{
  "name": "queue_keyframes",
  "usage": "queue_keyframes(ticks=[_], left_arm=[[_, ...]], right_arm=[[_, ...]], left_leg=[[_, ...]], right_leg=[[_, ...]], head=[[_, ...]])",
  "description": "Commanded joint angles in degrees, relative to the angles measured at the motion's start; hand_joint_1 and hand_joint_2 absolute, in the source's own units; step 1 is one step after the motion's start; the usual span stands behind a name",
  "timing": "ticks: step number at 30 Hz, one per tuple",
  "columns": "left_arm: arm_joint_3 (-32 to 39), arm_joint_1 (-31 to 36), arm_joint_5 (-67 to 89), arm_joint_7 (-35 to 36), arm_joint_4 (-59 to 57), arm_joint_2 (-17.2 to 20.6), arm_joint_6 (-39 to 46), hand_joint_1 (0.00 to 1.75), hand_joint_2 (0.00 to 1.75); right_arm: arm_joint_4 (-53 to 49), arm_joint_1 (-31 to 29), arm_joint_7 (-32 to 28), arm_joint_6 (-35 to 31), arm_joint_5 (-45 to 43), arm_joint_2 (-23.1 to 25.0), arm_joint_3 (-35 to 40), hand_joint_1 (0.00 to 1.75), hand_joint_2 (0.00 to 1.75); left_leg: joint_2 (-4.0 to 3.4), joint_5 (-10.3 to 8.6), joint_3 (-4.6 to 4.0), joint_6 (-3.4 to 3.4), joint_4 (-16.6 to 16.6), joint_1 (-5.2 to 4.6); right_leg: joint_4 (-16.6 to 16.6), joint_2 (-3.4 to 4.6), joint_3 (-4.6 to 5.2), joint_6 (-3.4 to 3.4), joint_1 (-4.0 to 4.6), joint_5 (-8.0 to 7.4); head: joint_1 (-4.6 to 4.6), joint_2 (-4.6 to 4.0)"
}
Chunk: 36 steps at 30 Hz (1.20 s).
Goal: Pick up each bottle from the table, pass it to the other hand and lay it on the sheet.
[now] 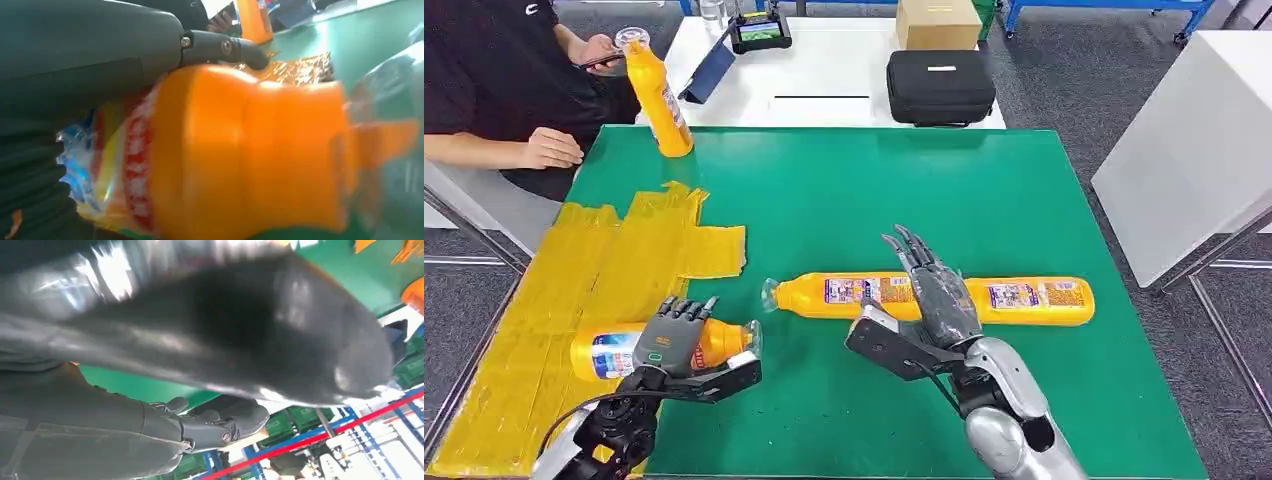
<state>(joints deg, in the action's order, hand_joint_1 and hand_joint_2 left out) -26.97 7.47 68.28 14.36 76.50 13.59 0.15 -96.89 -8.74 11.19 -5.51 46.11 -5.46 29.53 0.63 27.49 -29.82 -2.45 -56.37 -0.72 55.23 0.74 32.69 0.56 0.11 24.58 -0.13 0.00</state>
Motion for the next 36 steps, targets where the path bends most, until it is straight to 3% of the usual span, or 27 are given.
queue_keyframes(ticks=[1, 11, 12, 16, 19, 25, 28, 32, 36], left_arm=[[-4.1, 2.2, -1.3, 0.7, -6.2, 1.6, -1.3, 0.0, 0.0], [-4.5, 2.1, -1.2, 1.3, -4.3, 2.6, -1.7, 0.0, 0.0], [-4.2, 1.8, -1.4, 1.6, -3.3, 3.0, -1.6, 0.0, 0.0], [-2.7, -0.4, -3.1, 1.4, 3.4, 5.2, -1.7, 0.0, 0.0], [0.1, -3.0, -4.3, 0.6, 10.2, 8.1, 1.0, 0.0, 0.0], [8.3, -9.7, -4.3, -1.5, 20.2, 11.4, 11.8, 0.0, 0.0], [11.4, -11.3, -3.3, -2.6, 22.0, 9.2, 18.0, 0.0, 0.0], [17.0, -11.6, -2.0, -4.6, 22.6, 3.6, 35.2, 0.0, 0.0], [23.4, -10.8, -25.8, -21.7, 25.2, -0.9, 39.8, 0.0, 0.0]], right_arm=[[0.2, 0.6, 1.3, 0.0, 1.3, -2.1, -1.8, 0.0, 0.0], [-0.6, 0.9, 2.5, 0.8, 3.8, -2.5, -2.5, 0.0, 0.0], [-1.2, 1.3, 3.5, 0.9, 5.3, -3.1, -3.2, 0.0, 1.75], [-5.2, 4.6, 2.5, -1.5, 7.1, -7.5, -8.6, 0.0, 1.75], [-9.0, 10.3, -4.5, -8.8, 7.7, -11.3, -16.8, 0.0, 1.75], [-10.8, 21.6, -8.1, -8.1, 0.7, -21.1, -31.4, 0.0, 1.75], [-11.7, 23.8, -8.1, -6.8, 0.8, -20.9, -34.6, 0.0, 1.75], [-11.7, 25.7, -5.5, -4.4, 3.3, -22.4, -35.0, 0.0, 1.75], [-6.8, 27.3, -4.1, -2.6, -1.0, -30.9, -34.4, 0.0, 1.75]], left_leg=[[-0.07, -0.01, 0.24, 0.23, 0.1, 0.01], [-0.1, 0.0, 0.22, 0.14, 0.1, 0.0], [-0.12, 0.01, 0.26, 0.19, 0.1, 0.02], [-0.08, 0.04, 0.23, 0.23, 0.0, 0.04], [0.01, 0.09, 0.21, 0.22, 0.0, 0.05], [0.2, 0.18, 0.1, 0.18, -0.1, 0.06], [0.13, 0.1, -0.08, 0.12, -0.1, 0.0], [-0.01, 0.05, -0.17, 0.07, 0.0, -0.07], [0.04, 0.08, -0.14, 0.08, -0.1, -0.07]], right_leg=[[-0.1, -0.06, -0.22, 0.04, -0.01, -0.01], [0.0, -0.01, -0.18, 0.03, 0.0, 0.02], [-0.1, -0.02, -0.24, 0.04, 0.01, 0.03], [0.0, -0.08, -0.23, 0.05, 0.03, 0.06], [0.0, -0.18, -0.25, 0.07, 0.03, 0.12], [0.0, -0.35, -0.21, 0.08, 0.05, 0.25], [0.0, -0.23, 0.02, 0.07, 0.0, 0.14], [0.0, -0.06, 0.15, 0.04, -0.07, 0.05], [0.0, -0.16, 0.12, 0.07, -0.06, 0.08]], head=[[-0.02, 0.0], [0.0, 0.0], [0.0, 0.0], [-0.02, 0.0], [0.0, 0.0], [-0.02, 0.0], [0.0, 0.0], [0.0, 0.0], [0.0, 0.0]])
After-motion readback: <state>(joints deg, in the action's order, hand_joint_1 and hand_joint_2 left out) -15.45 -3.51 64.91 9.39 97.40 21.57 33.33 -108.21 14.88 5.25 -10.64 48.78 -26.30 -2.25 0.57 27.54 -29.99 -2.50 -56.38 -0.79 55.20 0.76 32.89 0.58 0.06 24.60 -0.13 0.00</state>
